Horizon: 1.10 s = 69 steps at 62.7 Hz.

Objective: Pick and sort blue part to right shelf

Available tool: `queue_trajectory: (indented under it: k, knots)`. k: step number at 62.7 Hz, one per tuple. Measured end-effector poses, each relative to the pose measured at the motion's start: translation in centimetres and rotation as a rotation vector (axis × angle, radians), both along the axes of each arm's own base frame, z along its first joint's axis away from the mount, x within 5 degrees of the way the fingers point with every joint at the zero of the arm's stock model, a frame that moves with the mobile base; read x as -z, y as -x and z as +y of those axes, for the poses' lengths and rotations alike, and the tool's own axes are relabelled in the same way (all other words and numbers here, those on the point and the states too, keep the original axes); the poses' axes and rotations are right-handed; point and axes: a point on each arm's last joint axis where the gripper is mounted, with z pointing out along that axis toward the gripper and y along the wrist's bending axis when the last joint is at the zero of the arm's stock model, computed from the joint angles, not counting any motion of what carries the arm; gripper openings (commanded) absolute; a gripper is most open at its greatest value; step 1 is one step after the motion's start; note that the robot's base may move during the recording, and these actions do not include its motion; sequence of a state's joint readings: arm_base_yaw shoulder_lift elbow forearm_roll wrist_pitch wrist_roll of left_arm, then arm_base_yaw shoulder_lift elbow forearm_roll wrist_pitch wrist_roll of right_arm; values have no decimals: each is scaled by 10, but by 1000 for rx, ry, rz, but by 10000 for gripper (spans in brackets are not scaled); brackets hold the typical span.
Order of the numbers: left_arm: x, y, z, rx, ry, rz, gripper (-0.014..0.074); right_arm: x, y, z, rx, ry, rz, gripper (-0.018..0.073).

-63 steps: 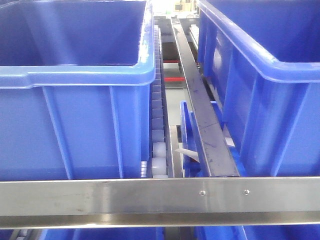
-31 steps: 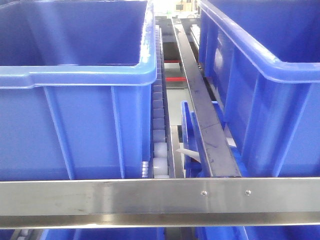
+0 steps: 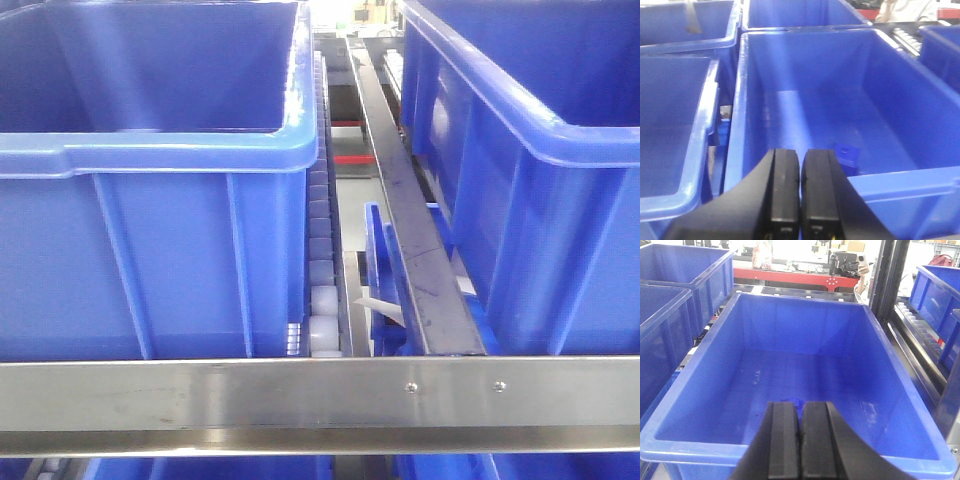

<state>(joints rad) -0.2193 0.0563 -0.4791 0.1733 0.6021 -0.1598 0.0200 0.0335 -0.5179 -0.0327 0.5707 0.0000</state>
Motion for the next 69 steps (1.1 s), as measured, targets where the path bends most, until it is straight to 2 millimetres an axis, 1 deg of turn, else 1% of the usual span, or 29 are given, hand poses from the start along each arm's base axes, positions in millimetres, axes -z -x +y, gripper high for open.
queue_trajectory:
  k: [8, 17, 25, 29, 41, 69]
  knots:
    - [30, -8, -4, -67, 52, -24, 123, 0, 0, 0, 0, 0, 0, 58]
    - [71, -24, -3, -151, 84, -2, 123, 0, 0, 0, -1, -2, -2, 58]
    - [103, -33, -2, -170, 88, -1, 123, 0, 0, 0, -1, -2, -2, 58]
    - [115, -36, -2, -168, 91, -6, 123, 0, 0, 0, -1, -2, -2, 58]
    - [110, -36, -3, -164, 103, -51, 123, 0, 0, 0, -1, -2, -2, 58]
    - [110, -36, -3, -163, 107, -58, 123, 0, 0, 0, -1, -2, -4, 58]
